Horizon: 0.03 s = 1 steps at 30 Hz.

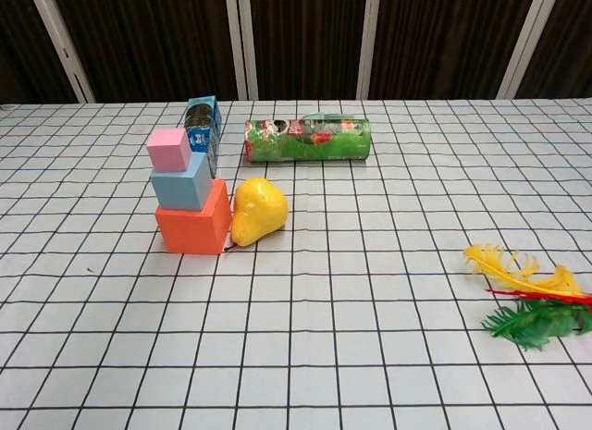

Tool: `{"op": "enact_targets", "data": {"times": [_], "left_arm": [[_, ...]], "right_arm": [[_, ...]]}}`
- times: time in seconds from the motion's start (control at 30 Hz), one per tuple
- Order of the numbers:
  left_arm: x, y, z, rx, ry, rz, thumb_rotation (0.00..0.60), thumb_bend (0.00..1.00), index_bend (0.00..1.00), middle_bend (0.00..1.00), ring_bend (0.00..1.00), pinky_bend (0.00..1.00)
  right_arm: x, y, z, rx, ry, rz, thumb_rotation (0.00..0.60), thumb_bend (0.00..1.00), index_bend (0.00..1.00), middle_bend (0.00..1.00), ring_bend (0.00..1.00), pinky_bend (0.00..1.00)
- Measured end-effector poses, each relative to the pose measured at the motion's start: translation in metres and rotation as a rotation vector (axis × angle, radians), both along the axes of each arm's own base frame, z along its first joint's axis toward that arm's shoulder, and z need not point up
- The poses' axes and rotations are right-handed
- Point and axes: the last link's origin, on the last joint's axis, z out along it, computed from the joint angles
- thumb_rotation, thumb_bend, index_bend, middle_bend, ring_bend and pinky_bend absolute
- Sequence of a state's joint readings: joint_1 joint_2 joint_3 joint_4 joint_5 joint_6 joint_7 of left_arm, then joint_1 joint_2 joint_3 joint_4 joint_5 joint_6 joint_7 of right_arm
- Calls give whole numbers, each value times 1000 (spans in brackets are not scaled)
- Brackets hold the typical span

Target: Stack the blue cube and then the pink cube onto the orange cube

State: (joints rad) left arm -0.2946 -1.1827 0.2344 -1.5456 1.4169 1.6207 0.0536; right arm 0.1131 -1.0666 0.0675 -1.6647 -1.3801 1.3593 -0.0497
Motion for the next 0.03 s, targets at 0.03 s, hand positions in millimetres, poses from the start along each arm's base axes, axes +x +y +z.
{"op": "enact_targets", "data": {"times": [0.03], "left_arm": [[0,-2,0,5,-12,-4,600,223,129,116,83,166]], "right_arm": [[0,0,0,1,1,0,600,173,42,85,107,81]]}}
